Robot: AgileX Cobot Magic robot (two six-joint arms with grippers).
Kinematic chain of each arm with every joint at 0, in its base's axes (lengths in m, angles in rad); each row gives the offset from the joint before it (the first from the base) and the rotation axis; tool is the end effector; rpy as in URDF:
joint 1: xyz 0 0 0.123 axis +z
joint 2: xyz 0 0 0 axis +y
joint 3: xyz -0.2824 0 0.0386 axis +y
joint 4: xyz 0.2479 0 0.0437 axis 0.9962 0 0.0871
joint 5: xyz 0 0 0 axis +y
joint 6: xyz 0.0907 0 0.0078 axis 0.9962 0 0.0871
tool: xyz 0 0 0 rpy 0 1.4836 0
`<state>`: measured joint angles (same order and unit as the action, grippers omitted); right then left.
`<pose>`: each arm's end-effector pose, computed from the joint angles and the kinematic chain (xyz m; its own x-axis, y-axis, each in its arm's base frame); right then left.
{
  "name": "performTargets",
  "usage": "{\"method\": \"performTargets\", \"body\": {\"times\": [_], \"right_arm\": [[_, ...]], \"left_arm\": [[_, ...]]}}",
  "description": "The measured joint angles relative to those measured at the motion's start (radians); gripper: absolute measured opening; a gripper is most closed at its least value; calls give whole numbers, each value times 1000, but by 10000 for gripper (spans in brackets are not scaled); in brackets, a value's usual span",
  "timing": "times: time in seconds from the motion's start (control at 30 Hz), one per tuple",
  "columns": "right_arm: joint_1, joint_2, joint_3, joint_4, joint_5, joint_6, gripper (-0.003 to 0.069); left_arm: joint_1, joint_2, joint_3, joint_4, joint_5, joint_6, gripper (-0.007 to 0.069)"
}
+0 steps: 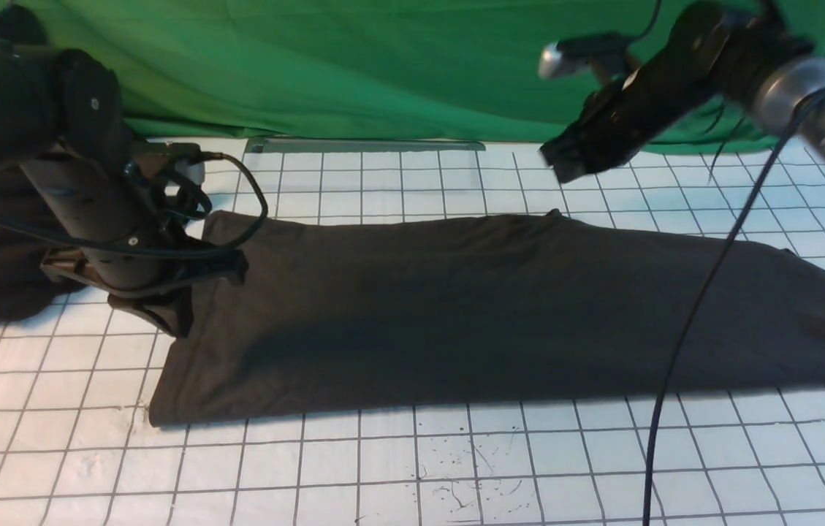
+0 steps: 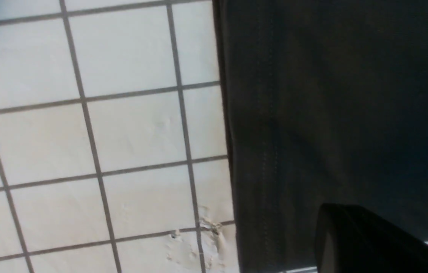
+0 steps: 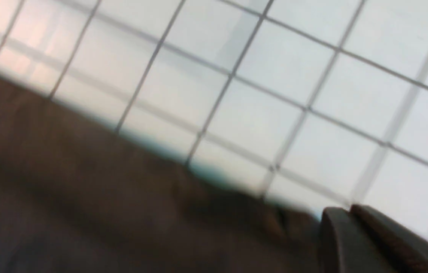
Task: Fold a long-sleeved shirt over a white checkered tablecloth.
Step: 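Pull the folded dark garment lengthwise by its ends to straighten it flat on the table, then fold the right end of the dark garment over onto its left end with the right gripper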
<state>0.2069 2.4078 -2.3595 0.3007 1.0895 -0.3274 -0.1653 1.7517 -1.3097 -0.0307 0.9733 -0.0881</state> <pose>0.5141 0.1323 0.2397 -0.7648 -0.3417 -0.5462 -0.4789 0.8686 0.1271 0.3481 -0.0604 0.2389 -0.9700 0.0552 -0.2366 0.0689 0.9964 -0.0498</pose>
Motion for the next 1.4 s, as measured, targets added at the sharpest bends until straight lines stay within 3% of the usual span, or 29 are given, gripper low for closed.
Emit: {"method": "performTargets", "body": {"times": [0.17, 0.37, 0.43, 0.47, 0.5, 0.63, 0.7, 0.83, 1.03, 1.1, 1.17, 1.2, 1.23, 1.33, 1.4], "right_arm": [[-87, -161, -4, -86, 100, 106, 21], [-233, -410, 347, -137, 113, 126, 66], [-295, -453, 517, -152, 118, 126, 155], [-301, -457, 529, -153, 118, 126, 167], [-338, -460, 621, -158, 111, 130, 269], [-423, -431, 762, -167, 33, 175, 517], [-444, -403, 784, -171, -10, 180, 595], [-449, -343, 789, -169, -70, 182, 632], [-446, -274, 789, -158, -116, 177, 575], [-442, -269, 789, -161, -117, 154, 461], [-441, -267, 788, -160, -113, 112, 218], [-441, -267, 787, -158, -112, 109, 198], [-441, -267, 787, -151, -106, 97, 111], [-441, -288, 786, -161, -90, 98, 44], [-442, -321, 785, -176, -72, 118, 37]], "left_arm": [[0, -99, 0, -21, 4, 24, -3], [0, -164, 49, -27, 15, 39, -3], [0, -163, 111, -27, -12, 40, -3], [0, -163, 123, -27, -16, 40, -3], [0, -163, 160, -27, -33, 40, -3], [0, -163, 228, -27, -76, 43, -3], [0, -163, 236, -27, -91, 43, -3], [0, -163, 237, -27, -115, 47, -3], [0, -163, 237, -27, -130, 51, -3], [0, -163, 238, -27, -131, 54, -3], [0, -163, 238, -27, -133, 55, -3], [0, -163, 238, -27, -133, 55, -3], [0, -163, 238, -27, -133, 56, -3], [0, -163, 238, -27, -126, 70, -3], [0, -163, 238, -20, -115, 74, -3]]}}
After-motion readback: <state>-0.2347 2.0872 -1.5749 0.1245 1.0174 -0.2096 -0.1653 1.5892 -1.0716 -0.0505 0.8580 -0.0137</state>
